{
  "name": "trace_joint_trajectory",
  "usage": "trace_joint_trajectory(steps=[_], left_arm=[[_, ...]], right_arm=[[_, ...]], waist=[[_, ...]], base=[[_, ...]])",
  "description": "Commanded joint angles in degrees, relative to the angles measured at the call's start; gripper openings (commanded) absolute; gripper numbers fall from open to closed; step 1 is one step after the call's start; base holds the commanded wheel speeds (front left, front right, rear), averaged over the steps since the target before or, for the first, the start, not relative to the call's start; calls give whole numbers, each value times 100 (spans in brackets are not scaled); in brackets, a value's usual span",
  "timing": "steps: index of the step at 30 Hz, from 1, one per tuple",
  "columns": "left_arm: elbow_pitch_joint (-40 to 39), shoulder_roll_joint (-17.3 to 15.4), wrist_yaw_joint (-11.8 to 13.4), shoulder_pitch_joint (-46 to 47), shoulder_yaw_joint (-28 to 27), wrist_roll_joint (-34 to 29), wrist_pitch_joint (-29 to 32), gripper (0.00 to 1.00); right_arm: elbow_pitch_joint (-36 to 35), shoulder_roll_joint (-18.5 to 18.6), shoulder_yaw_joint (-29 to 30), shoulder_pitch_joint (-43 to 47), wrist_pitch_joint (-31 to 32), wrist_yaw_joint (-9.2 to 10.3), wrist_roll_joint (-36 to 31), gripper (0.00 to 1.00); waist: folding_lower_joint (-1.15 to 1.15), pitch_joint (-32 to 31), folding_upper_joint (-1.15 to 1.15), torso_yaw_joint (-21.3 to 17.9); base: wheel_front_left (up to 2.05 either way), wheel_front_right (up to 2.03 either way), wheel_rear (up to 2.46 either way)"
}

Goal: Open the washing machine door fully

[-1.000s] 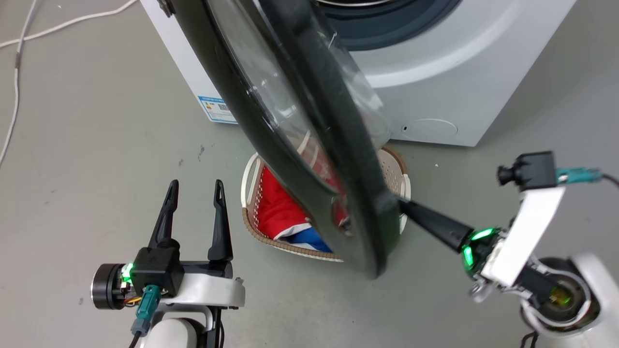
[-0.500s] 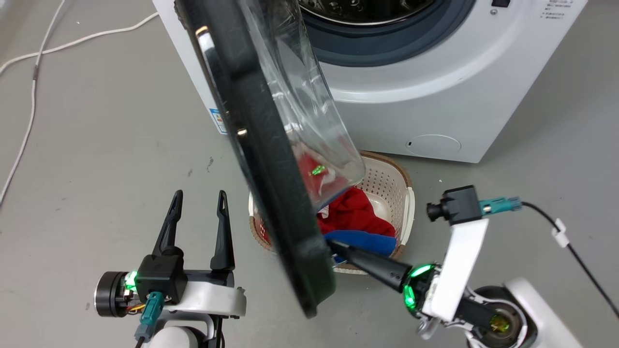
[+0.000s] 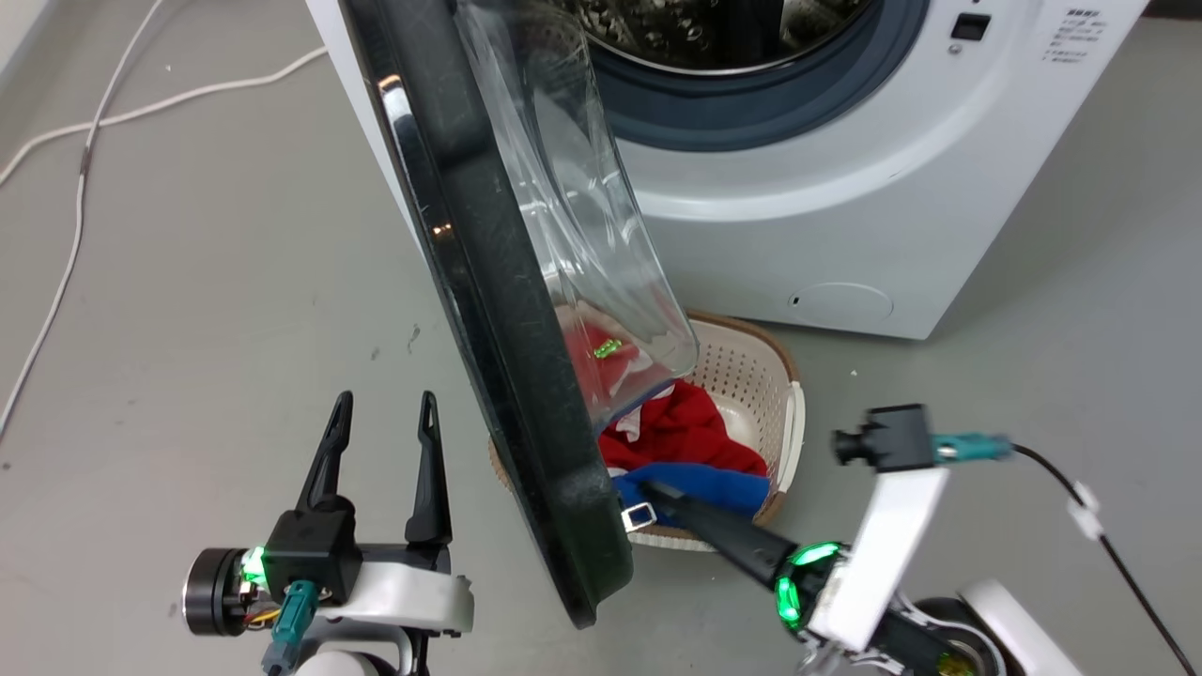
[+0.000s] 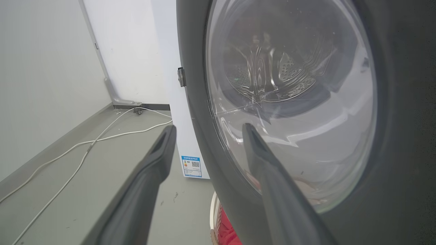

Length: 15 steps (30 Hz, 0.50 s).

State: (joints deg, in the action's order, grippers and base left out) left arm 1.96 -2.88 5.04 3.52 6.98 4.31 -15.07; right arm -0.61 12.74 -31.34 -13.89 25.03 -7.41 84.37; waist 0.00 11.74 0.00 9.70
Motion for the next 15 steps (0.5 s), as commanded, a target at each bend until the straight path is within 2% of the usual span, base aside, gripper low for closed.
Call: trace_joint_trajectory(steps=[1, 2, 3, 6, 9, 13, 15], left_arm=[[16, 0, -21, -83, -27, 7, -16, 100], [24, 0, -27, -112, -45, 2, -16, 100], [32, 0, -34, -138, -69, -6, -16, 100], [43, 0, -54, -216, -117, -33, -16, 100], [47, 1, -93, -296, -173, -64, -16, 100], [66, -1, -132, -386, -248, -77, -16, 100], [71, -1, -139, -424, -295, -84, -16, 100]], right_arm=[[-60, 39, 100, 160, -239, -15, -23, 24], [-107, 63, 155, 215, -395, -15, -59, 86], [-158, 96, 234, 266, -584, -15, -115, 100], [-333, 233, 465, 427, -1286, -15, -450, 100], [-366, 400, 644, 539, -2243, -15, -1123, 100], [15, 481, 1012, 664, -3605, -15, -2067, 100], [174, 409, 1310, 676, -3908, -15, -2508, 100]], waist=[[0, -96, 0, -35], [0, -134, 0, -50], [0, -180, 0, -74], [0, -294, 0, -130], [0, -403, 0, -209], [0, -531, 0, -298], [0, -592, 0, -339]], base=[[0, 0, 0], [0, 0, 0], [0, 0, 0], [0, 0, 0], [0, 0, 0], [0, 0, 0], [0, 0, 0]])
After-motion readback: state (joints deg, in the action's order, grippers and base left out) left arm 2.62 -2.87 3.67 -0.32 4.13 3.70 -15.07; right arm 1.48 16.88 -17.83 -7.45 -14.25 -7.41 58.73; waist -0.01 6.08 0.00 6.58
